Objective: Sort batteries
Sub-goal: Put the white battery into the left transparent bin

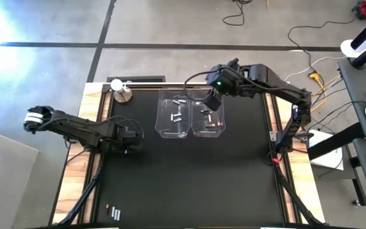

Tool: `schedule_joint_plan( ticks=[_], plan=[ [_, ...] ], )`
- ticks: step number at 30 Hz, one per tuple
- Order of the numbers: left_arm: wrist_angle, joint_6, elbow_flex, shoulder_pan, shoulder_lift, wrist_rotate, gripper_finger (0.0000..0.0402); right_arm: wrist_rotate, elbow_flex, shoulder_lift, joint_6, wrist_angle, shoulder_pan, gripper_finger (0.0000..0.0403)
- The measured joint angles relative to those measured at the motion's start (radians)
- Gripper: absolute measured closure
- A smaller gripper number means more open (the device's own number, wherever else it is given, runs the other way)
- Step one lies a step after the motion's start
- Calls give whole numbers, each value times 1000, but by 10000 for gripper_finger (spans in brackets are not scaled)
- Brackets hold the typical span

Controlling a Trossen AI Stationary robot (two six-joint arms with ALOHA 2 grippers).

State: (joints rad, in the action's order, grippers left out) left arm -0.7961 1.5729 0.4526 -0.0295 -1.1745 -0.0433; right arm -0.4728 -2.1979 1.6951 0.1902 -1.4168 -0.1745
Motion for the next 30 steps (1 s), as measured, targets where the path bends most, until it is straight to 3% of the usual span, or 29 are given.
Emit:
schedule_joint_plan(
  ticks=[6,13,19,22,30],
  plan=[
    [-12,5,-1,2,-18,25,291,0,0,-28,3,-3,0,136],
    [-23,-39,0,0,-28,110,385,1,-13,-77,-26,-12,0,145],
    [19,-150,44,1,10,266,386,1,-14,-159,0,-2,19,134],
    [17,-227,99,0,42,292,390,2,8,-176,33,10,60,128],
    [20,-482,329,1,105,384,392,16,143,-167,92,173,207,118]
  ],
)
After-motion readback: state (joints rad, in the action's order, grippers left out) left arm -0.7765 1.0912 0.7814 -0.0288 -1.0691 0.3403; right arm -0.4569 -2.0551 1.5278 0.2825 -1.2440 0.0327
